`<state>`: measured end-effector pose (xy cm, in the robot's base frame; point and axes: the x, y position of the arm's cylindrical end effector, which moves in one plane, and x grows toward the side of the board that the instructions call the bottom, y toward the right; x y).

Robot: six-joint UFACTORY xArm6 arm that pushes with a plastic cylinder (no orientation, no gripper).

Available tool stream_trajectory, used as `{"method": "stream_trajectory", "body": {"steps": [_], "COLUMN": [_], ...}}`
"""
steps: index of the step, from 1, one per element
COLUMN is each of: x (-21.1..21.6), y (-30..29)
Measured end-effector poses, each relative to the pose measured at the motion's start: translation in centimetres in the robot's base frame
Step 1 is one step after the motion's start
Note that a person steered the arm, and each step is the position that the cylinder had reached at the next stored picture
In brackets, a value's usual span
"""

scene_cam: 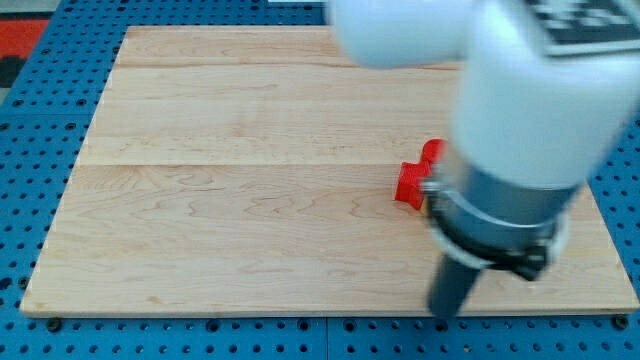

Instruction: Point your arm at blue triangle

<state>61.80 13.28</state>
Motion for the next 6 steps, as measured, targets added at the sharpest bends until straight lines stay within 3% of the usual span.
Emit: {"method": "stream_trajectory", "body": {"steps": [1,3,6], "x": [-0.1,-3.7,-4.4], "y": [6.9,15.4,13.9]}}
